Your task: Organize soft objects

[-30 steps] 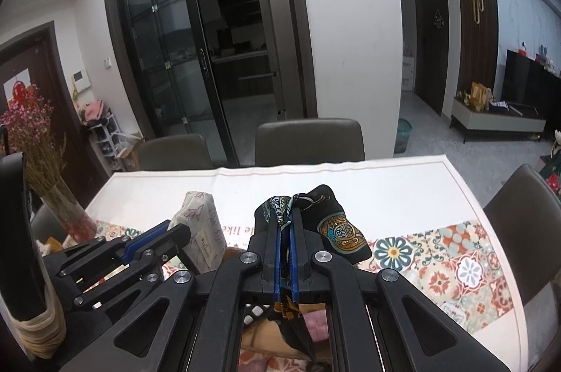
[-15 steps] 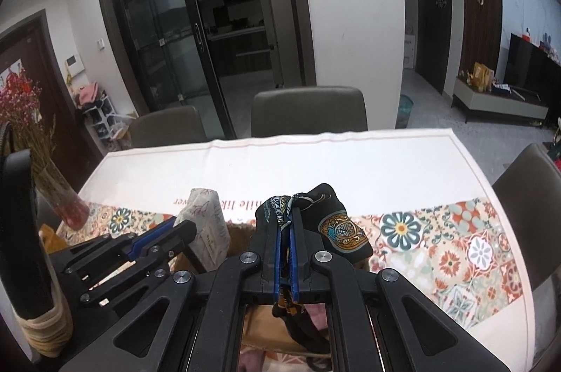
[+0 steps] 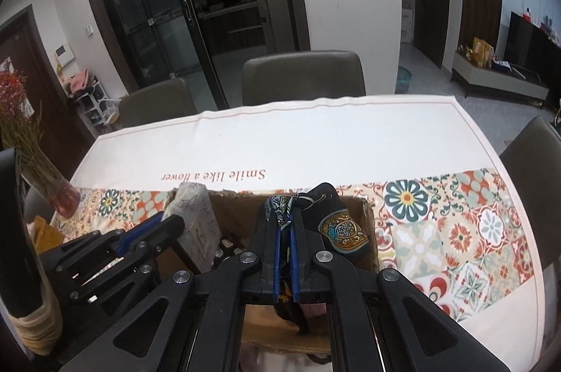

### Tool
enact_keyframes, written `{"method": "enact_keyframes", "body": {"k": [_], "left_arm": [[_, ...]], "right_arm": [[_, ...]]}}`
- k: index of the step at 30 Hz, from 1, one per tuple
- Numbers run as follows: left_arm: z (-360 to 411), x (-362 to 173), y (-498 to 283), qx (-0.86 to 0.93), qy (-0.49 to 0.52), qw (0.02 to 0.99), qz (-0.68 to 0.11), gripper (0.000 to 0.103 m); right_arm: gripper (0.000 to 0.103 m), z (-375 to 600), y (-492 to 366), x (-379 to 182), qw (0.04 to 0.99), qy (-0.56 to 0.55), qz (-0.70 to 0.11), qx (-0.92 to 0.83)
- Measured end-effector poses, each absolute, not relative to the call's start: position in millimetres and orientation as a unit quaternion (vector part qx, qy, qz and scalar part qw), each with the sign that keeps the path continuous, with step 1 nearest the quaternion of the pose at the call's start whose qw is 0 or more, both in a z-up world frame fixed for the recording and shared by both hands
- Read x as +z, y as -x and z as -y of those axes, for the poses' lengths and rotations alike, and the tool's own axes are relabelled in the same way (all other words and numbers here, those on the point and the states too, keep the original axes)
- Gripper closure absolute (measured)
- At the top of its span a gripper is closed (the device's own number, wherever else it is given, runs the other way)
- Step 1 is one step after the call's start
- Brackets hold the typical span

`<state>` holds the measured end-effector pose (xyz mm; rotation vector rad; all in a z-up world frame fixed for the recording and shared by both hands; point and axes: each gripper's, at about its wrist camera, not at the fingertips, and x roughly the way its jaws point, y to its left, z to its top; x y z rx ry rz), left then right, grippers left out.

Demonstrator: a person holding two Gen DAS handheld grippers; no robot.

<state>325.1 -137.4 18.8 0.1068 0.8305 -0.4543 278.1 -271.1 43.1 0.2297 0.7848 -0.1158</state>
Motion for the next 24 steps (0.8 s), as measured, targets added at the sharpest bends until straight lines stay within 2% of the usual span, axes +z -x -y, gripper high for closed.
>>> {"method": "enact_keyframes", "body": {"k": [7,9,10,11,12,13,15,16,17,18,19,24], "left_arm": [[139.6,8.2,-325.8,-0.218,-0.058,0.884,-0.409,0.092],[139.9,5.3,-325.7,-0.218,-0.058,0.883,-0.413,0.088],[139.6,3.6,-326.0,-0.217,-0.058,0.882,-0.415,0.079],[139.2,1.5,-326.2,-0.212,-0.058,0.881,-0.419,0.066],[137.8,-0.3,-326.7,-0.208,-0.057,0.881,-0.421,0.061],[137.0,-1.1,-326.7,-0.203,-0.056,0.882,-0.421,0.055],[135.3,-1.3,-325.9,-0.195,-0.058,0.885,-0.418,0.052],[134.4,-1.4,-326.0,-0.191,-0.06,0.887,-0.417,0.047],[133.7,-0.9,-325.7,-0.186,-0.062,0.888,-0.416,0.042],[132.3,-0.7,-325.9,-0.183,-0.063,0.889,-0.414,0.041],[130.6,-0.7,-326.1,-0.179,-0.063,0.891,-0.413,0.041],[125.0,1.4,-323.7,-0.159,-0.07,0.899,-0.403,0.034]], "right_arm": [[0.095,272.0,-280.3,32.7,0.911,-0.116,-0.392,-0.054],[0.095,271.4,-281.7,29.4,0.909,-0.116,-0.398,-0.051],[0.095,271.9,-283.1,27.8,0.907,-0.116,-0.401,-0.05],[0.095,272.1,-284.1,25.8,0.905,-0.118,-0.405,-0.048],[0.094,272.7,-284.8,23.6,0.904,-0.119,-0.409,-0.047],[0.091,272.7,-285.4,22.0,0.902,-0.121,-0.412,-0.047],[0.082,273.9,-286.1,20.3,0.899,-0.125,-0.416,-0.05],[0.07,274.2,-286.0,20.3,0.899,-0.124,-0.417,-0.052],[0.063,274.7,-285.8,20.6,0.9,-0.123,-0.415,-0.055],[0.05,275.0,-285.3,21.3,0.9,-0.122,-0.414,-0.059],[0.042,274.9,-284.2,22.2,0.901,-0.121,-0.411,-0.063],[0.033,274.5,-281.3,28.2,0.904,-0.111,-0.404,-0.085]]}}
